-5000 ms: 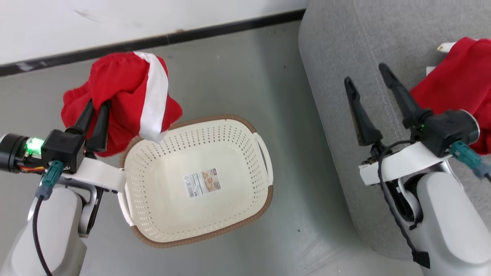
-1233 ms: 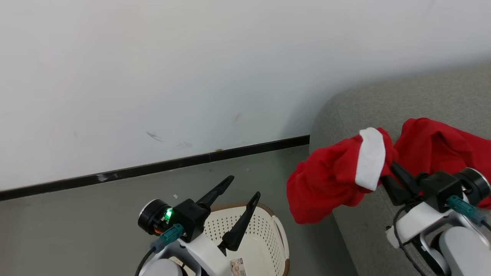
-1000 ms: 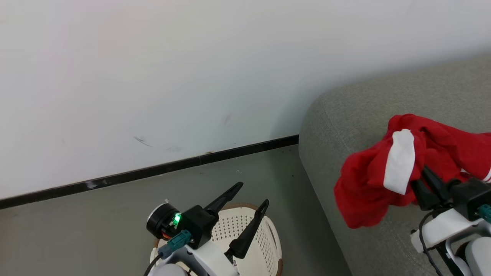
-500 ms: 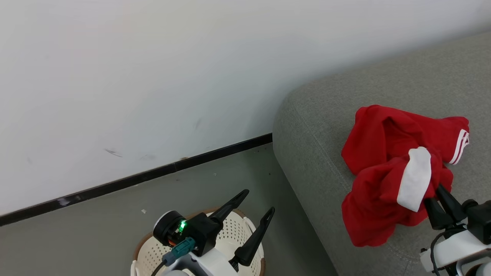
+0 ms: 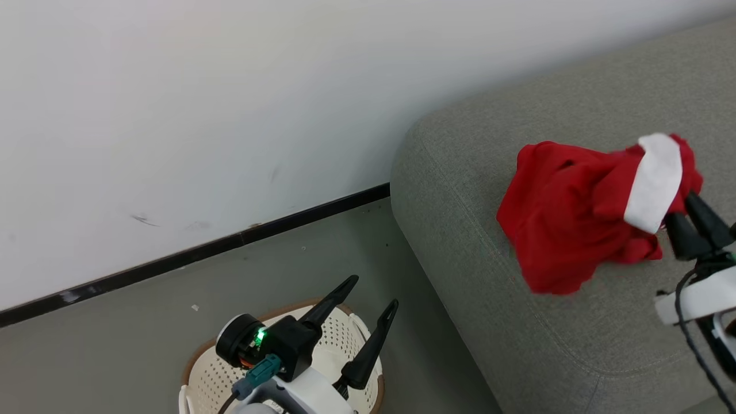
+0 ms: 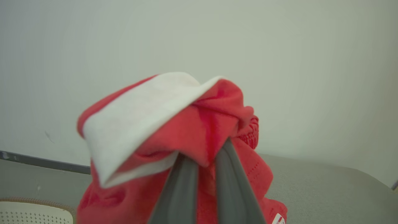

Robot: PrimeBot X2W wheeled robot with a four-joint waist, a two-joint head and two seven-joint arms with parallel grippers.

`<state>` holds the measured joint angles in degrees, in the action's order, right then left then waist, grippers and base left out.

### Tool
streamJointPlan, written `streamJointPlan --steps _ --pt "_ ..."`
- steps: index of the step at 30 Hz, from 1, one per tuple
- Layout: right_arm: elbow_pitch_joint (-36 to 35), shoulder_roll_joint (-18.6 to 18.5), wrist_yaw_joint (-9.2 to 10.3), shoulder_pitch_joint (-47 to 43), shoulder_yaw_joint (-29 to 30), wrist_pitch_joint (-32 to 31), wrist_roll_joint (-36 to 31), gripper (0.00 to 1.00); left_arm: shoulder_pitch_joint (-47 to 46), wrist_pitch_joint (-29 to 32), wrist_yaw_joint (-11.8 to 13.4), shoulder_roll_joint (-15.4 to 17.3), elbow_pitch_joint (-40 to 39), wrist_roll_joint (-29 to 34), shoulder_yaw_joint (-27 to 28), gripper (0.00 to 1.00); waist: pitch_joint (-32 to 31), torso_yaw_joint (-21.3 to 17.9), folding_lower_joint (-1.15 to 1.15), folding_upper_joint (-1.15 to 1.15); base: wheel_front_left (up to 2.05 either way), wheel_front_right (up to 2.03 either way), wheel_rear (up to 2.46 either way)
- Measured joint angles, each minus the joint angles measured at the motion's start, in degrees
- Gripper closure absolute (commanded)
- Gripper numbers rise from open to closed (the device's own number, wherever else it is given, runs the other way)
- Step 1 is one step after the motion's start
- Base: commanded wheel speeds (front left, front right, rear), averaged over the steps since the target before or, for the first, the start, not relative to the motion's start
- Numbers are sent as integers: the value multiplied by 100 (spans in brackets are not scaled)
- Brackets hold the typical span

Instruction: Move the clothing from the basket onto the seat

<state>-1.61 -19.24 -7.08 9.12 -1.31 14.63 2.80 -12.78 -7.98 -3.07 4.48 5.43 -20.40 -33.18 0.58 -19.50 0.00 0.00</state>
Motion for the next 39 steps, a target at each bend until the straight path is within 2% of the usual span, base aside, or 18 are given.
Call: streamJointPlan --steps 10,15,24,31,39 --pt "608 -544 0 1394 844 -163 378 100 -3 1 194 136 -309 210 140 0 358 60 0 0 0 0 0" --pt "1146 -851 0 1750 1178 -323 471 100 -40 10 253 180 -488 272 211 0 532 131 0 0 0 0 0" --pt "2116 -1354 0 2017 1390 -413 461 100 -107 104 313 280 -783 369 205 0 873 321 0 0 0 0 0" --pt "2655 -1271 0 2327 1485 -339 421 100 -318 242 319 285 -990 546 98 0 1176 506 0 0 0 0 0" --pt "3326 -735 0 2402 1315 -249 355 100 -486 334 315 253 -1124 611 -19 0 1503 698 0 0 0 0 0"
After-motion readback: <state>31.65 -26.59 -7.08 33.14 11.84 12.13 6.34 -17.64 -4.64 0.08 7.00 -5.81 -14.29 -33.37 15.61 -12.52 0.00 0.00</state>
